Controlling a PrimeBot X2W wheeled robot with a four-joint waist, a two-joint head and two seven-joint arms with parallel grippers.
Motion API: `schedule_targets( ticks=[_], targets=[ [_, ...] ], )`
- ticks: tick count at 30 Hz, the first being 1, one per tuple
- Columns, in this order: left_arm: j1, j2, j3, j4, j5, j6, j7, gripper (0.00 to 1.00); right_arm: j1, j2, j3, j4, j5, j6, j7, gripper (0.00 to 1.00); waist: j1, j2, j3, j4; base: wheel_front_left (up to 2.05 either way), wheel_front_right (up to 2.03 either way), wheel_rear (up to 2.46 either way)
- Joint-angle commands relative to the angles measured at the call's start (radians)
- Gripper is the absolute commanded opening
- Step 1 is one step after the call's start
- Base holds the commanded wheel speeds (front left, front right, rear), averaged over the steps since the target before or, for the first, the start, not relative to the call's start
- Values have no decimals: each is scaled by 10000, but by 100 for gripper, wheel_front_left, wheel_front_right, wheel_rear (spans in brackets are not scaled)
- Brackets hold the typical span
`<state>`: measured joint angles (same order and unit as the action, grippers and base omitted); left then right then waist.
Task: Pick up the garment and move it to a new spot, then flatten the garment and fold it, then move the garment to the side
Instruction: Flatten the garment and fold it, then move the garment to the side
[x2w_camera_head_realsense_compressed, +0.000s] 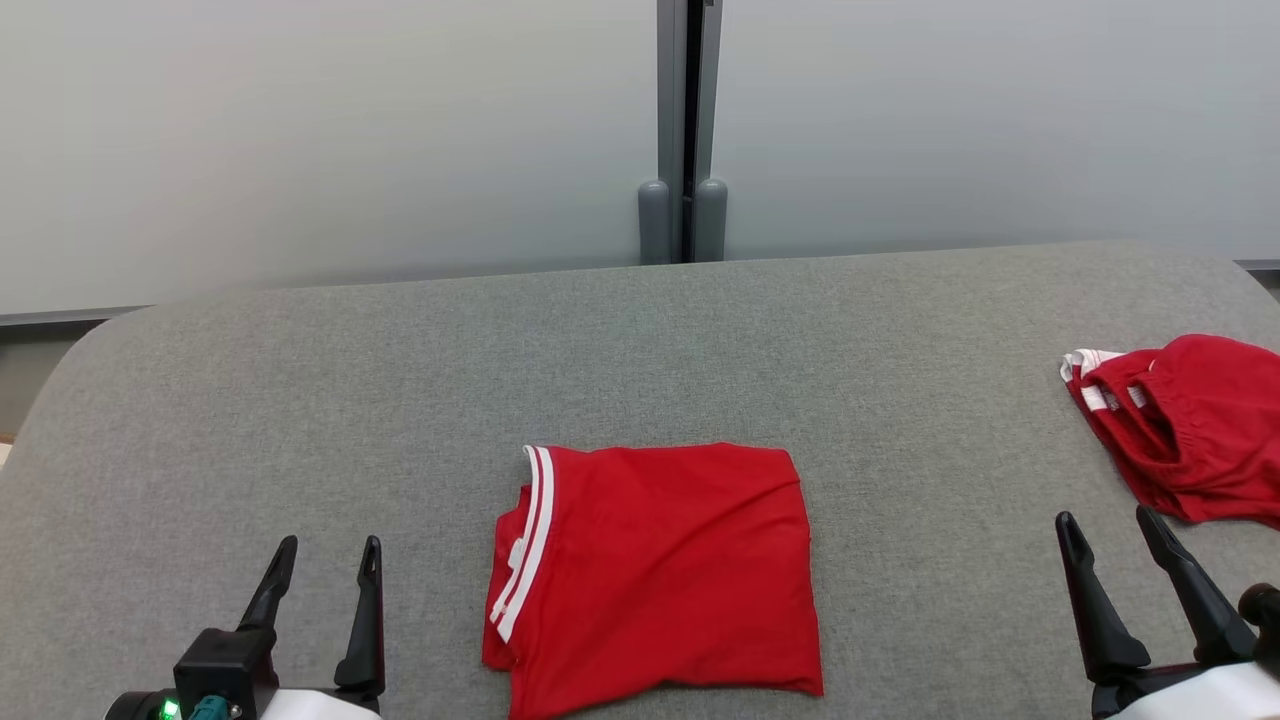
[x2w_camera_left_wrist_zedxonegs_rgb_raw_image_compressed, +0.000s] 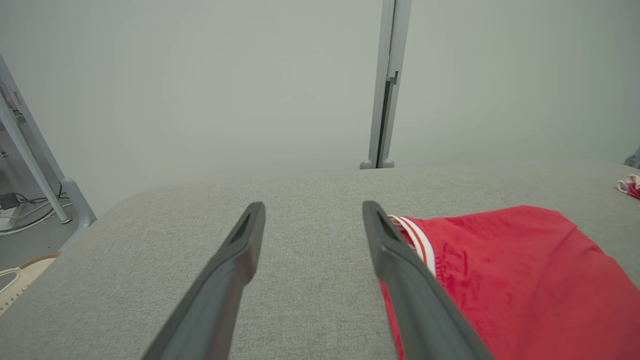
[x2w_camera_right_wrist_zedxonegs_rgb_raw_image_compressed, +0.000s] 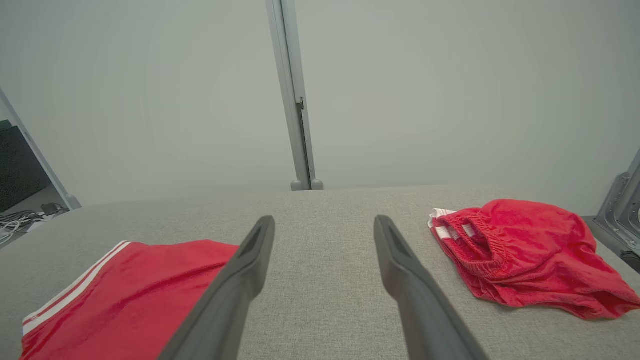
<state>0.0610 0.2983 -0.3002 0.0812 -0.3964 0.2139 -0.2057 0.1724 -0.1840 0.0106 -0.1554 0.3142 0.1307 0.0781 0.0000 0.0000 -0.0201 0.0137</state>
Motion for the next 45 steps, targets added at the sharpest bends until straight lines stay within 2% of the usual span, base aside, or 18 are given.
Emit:
schedule_targets(
  ticks=[1, 27, 36, 45],
  targets=[
    [152, 54, 15, -6, 25, 91, 11, 100, 141, 7, -32, -83, -57, 0, 36, 100, 0, 0, -21, -9, 0, 0, 0],
    [-149, 65, -76, -131, -95, 168, -80, 100, 281, 190, -165, -250, -153, 0, 291, 100, 0, 0, 14, 194, 0, 0, 0],
    [-1130, -272, -233, -236, 23, -29, -305, 100, -37, 156, 33, 174, 4, 0, 543, 100, 0, 0, 898, 1233, 0, 0, 0],
    [-2262, -960, -221, -126, 181, -373, -580, 100, -1447, 107, 975, 2116, 558, 0, 544, 100, 0, 0, 2378, 2376, 0, 0, 0]
  ],
)
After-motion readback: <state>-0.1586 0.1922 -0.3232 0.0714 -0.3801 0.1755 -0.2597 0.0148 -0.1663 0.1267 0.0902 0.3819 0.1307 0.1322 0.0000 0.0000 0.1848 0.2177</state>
